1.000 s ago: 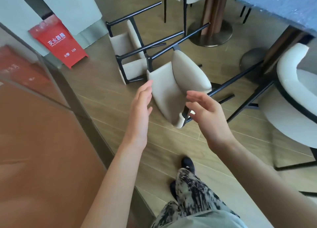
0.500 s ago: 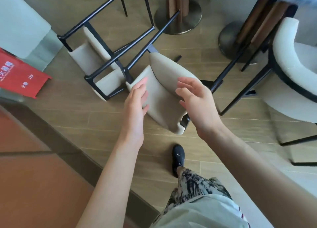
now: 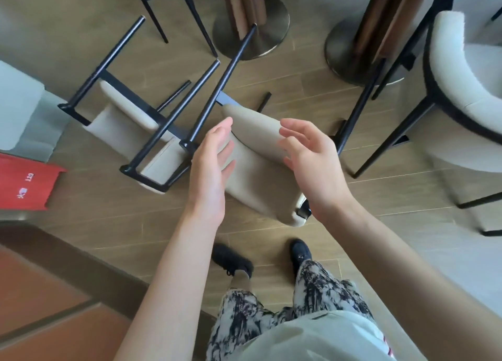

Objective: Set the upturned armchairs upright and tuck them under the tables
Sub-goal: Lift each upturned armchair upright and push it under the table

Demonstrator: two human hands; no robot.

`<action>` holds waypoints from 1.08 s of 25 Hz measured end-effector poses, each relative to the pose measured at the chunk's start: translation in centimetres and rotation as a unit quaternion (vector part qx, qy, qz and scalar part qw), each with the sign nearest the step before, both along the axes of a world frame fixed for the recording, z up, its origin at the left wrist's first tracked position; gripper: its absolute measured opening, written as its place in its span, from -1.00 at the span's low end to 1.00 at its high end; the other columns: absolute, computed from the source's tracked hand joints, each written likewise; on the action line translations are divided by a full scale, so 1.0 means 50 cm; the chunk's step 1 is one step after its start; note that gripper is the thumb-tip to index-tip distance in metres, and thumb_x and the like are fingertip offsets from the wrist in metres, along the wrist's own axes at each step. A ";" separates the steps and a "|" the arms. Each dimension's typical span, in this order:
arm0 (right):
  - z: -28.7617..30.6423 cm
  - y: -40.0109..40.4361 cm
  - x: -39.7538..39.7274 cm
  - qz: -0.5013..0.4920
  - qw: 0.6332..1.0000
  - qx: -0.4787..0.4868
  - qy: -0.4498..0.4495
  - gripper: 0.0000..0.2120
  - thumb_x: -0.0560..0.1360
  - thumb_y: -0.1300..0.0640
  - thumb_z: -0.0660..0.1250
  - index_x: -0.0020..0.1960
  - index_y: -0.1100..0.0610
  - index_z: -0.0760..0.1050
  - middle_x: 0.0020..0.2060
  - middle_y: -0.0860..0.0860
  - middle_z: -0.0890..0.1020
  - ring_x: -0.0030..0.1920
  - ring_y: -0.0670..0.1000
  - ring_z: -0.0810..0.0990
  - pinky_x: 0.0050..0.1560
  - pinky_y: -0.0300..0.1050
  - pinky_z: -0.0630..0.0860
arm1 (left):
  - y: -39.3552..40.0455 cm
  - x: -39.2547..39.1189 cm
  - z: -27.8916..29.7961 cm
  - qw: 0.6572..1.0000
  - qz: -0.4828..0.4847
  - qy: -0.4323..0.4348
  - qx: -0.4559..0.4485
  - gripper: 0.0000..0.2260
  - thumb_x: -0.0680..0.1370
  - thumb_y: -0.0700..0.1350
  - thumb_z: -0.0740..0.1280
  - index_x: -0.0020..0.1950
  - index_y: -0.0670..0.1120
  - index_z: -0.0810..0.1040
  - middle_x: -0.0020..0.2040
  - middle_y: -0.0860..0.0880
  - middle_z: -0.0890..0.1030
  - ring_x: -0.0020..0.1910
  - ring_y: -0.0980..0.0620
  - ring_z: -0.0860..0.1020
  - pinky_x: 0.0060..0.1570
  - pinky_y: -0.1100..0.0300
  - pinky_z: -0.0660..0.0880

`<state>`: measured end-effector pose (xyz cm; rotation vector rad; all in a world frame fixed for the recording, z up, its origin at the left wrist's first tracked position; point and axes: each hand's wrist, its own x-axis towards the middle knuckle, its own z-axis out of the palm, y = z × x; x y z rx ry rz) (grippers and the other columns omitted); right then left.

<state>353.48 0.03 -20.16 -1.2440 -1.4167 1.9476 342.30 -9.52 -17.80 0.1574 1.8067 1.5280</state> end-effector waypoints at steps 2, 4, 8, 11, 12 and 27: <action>-0.011 0.000 -0.011 -0.025 1.000 -0.009 -0.011 -0.69 0.57 0.19 0.27 0.27 -0.01 0.56 0.20 -0.11 0.63 0.26 -0.21 0.54 0.35 0.00 0.48 | 0.014 -0.031 -0.004 1.000 -0.016 -0.017 0.010 -0.63 0.62 0.10 0.19 0.41 0.12 0.54 0.43 0.15 0.52 0.35 0.17 0.53 0.41 0.02 0.41; -0.020 -0.009 -0.029 -0.043 0.999 -0.011 -0.017 -0.70 0.58 0.18 0.27 0.27 -0.01 0.56 0.20 -0.11 0.63 0.26 -0.19 0.54 0.36 0.01 0.47 | 0.022 -0.064 -0.010 0.999 -0.030 -0.030 0.020 -0.55 0.55 0.14 0.22 0.42 0.10 0.53 0.44 0.11 0.52 0.33 0.16 0.55 0.36 0.05 0.45; -0.042 -0.021 -0.075 -0.118 0.992 -0.021 -0.028 -0.70 0.58 0.18 0.27 0.27 -0.02 0.56 0.20 -0.11 0.63 0.25 -0.18 0.55 0.38 0.02 0.45 | 0.036 -0.151 -0.051 0.992 -0.062 -0.107 0.035 -0.61 0.66 0.09 0.13 0.42 0.04 0.52 0.43 0.03 0.53 0.33 0.07 0.57 0.35 -0.01 0.47; -0.084 -0.036 -0.109 -0.217 0.974 -0.030 -0.052 -0.72 0.58 0.14 0.29 0.26 -0.04 0.58 0.17 -0.11 0.65 0.23 -0.15 0.57 0.34 0.03 0.49 | 0.047 -0.243 -0.114 0.975 -0.094 -0.199 0.022 -0.62 0.69 0.06 0.07 0.40 0.01 0.54 0.41 -0.02 0.56 0.32 0.00 0.58 0.29 0.01 0.50; -0.101 -0.049 -0.118 -0.250 0.966 -0.043 -0.050 -0.73 0.58 0.12 0.30 0.25 -0.04 0.59 0.16 -0.10 0.65 0.22 -0.13 0.58 0.32 0.03 0.51 | 0.047 -0.270 -0.140 0.970 -0.109 -0.218 0.016 -0.62 0.69 0.06 0.08 0.39 0.00 0.55 0.40 -0.03 0.57 0.32 0.00 0.58 0.28 0.01 0.51; -0.597 -0.220 -0.256 -0.472 0.816 -0.299 0.146 -0.74 0.62 0.13 0.24 0.27 0.10 0.55 0.14 0.06 0.71 0.13 0.05 0.70 0.12 0.04 0.57 | -0.052 -0.429 -0.685 0.882 -0.024 -0.469 0.032 -0.58 0.62 0.04 0.23 0.45 -0.08 0.49 0.36 -0.10 0.60 0.30 -0.10 0.61 0.28 -0.06 0.44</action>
